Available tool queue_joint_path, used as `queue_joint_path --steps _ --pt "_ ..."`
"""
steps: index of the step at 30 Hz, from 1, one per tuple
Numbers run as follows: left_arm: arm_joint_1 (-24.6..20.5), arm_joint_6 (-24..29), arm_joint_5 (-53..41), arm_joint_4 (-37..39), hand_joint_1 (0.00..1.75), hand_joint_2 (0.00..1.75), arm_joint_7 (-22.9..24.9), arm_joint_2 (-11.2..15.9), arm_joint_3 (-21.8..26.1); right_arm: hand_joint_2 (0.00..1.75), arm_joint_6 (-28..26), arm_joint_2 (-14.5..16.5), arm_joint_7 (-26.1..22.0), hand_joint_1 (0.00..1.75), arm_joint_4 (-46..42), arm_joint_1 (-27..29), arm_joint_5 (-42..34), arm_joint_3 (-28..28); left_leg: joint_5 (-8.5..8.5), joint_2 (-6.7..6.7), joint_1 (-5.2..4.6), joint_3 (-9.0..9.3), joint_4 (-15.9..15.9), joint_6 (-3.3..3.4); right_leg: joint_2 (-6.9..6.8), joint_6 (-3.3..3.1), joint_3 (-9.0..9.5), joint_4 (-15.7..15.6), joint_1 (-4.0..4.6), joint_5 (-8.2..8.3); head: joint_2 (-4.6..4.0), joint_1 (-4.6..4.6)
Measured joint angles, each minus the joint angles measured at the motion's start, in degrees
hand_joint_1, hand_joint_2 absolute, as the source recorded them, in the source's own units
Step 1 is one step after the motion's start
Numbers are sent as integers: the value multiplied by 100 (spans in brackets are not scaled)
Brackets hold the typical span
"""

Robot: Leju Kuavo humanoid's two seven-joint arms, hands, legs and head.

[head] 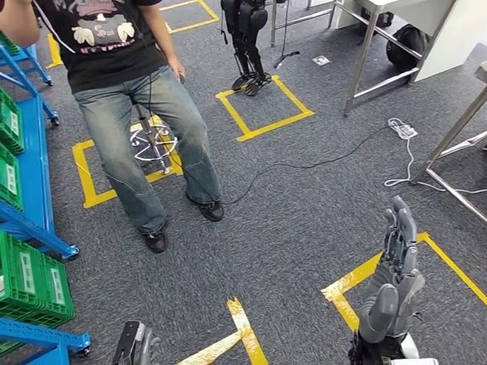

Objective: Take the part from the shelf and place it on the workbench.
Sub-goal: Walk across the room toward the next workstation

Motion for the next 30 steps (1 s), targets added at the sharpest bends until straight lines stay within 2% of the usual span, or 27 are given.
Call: queue_joint_path --steps 1,2,3,4,5,6,7,9,11,12,13,14,16,17,18,19,20,21,22,23,24,25,26,27,28,29,30 --pt "-7 1 5 0 0 0 -2 1 -1 0 5 0 0 0 -1 -1 3 -1 -135 154 -4 -102 230 -30 -86 -31 25 -21 -5 0 0 -16" --pt "-18 2 10 0 0 0 -3 -2 -2 0 10 0 1 0 0 0 4 -2 -307 337 0 -256 566 -57 -173 -55 44 -25 6 -11 0 -30" --pt "-29 2 14 0 0 0 -3 -4 -3 0 15 0 1 0 0 3 6 -2 -484 459 14 -442 962 -82 -263 -75 56 -25 16 -25 0 -45" --pt "-32 2 16 0 0 0 -3 -5 -3 0 20 0 1 0 1 4 8 -3 -602 517 30 -602 1297 -101 -350 -82 67 -23 24 -38 0 -44" --pt "-27 2 18 0 0 0 -3 -7 -4 0 21 0 2 0 1 4 10 -3 -618 539 43 -682 1464 -112 -430 -85 78 -22 29 -52 0 -45" --pt "-21 2 18 0 0 0 -3 -8 -4 0 22 0 2 0 1 2 12 -3 -525 556 51 -656 1414 -116 -506 -82 95 -21 31 -67 0 -46" --pt "-16 3 18 0 0 0 -3 -7 -4 0 23 0 3 0 1 0 13 -3 -340 591 55 -517 1141 -111 -577 -75 120 -21 31 -86 0 -46" --pt "-21 9 18 0 0 0 -3 -3 -4 0 21 0 2 0 0 -2 16 -4 2 831 19 -115 362 -79 -707 -35 175 -16 46 -138 0 -48" --pt "-38 14 18 0 0 0 -8 -2 -4 0 10 0 1 0 -1 -1 22 -7 78 1035 -39 82 -48 -29 -817 28 203 -8 74 -185 0 -44" --pt "-39 14 18 0 0 0 -10 -1 -4 0 4 0 1 0 -3 -2 26 -7 51 1036 -66 82 -71 -5 -876 58 211 -11 88 -199 0 -40" --pt "-34 15 18 0 0 0 -13 1 -4 0 -4 0 1 0 -8 -4 28 -8 52 971 -63 72 -87 26 -936 87 231 -20 86 -212 0 -34" --pt "-20 19 19 0 0 0 -16 4 -4 0 -12 0 -1 0 -16 -8 31 -9 61 905 -57 76 -109 53 -910 117 236 -11 78 -245 0 -23" --pt "-16 26 21 0 0 0 -21 6 -3 0 -23 0 -6 0 -35 -5 34 -13 84 772 -27 95 -154 121 -633 159 124 254 53 -444 0 1" --pt "-24 28 22 0 0 0 -24 1 -3 0 -26 0 -9 0 -42 3 37 -14 89 704 -18 101 -162 148 -442 166 -36 574 42 -613 0 19" --pt "-35 28 21 0 0 0 -26 -4 -3 0 -27 0 -10 0 -45 16 38 -15 89 632 -17 99 -162 167 -322 165 -246 982 40 -789 0 31" --pt "-39 28 20 0 0 0 -27 -10 -4 0 -27 0 -9 0 -47 29 37 -15 87 554 -20 99 -161 178 -271 166 -461 1368 42 -914 0 39" --pt "-37 27 20 0 0 0 -27 -15 -4 0 -28 0 -9 0 -47 41 37 -15 85 472 -24 103 -160 182 -252 163 -623 1615 43 -940 0 39" --pt "-35 27 20 0 0 0 -27 -16 -3 0 -28 0 -8 0 -47 48 36 -16 84 388 -25 109 -158 183 -244 158 -686 1643 44 -848 0 38" --pt "-33 26 20 0 0 0 -27 -16 -3 0 -29 0 -8 0 -47 52 36 -17 82 303 -25 119 -155 180 -227 149 -638 1440 43 -649 0 38" --pt "-34 26 19 0 0 0 -27 -19 -2 0 -30 0 -8 0 -47 53 35 -19 77 217 -21 130 -150 172 -158 140 -501 1065 35 -392 0 39" --pt "-36 26 19 0 0 0 -28 -23 -2 0 -31 0 -8 0 -47 53 34 -21 70 137 -24 130 -138 156 -9 130 -349 685 22 -201 0 38" --pt "-42 25 19 0 0 0 -28 -27 -3 0 -32 0 -10 0 -50 58 34 -23 62 63 -21 117 -115 136 128 120 -208 365 7 -83 0 35" --pt "-45 24 18 0 0 0 -30 -30 -3 0 -32 0 -10 0 -53 64 35 -24 64 -5 -13 92 -100 107 243 110 -118 177 0 -40 0 33" --pt "-43 22 18 0 0 0 -32 -32 -4 0 -32 0 -11 0 -57 67 36 -26 73 -69 -3 63 -90 72 291 92 -80 120 3 -63 0 32" --pt "-35 20 18 0 0 0 -33 -33 -4 0 -32 0 -11 0 -61 68 37 -27 87 -134 13 41 -90 37 241 69 -56 95 10 -62 0 30" --pt "-21 20 18 0 0 0 -34 -32 -4 0 -32 0 -10 0 -63 65 36 -29 85 -141 21 25 -85 4 175 39 -45 86 11 -51 0 31" --pt "-12 20 18 0 0 0 -34 -34 -5 0 -31 0 -10 0 -66 62 36 -31 42 -35 13 -5 -24 -26 101 6 -25 66 10 -42 0 18"
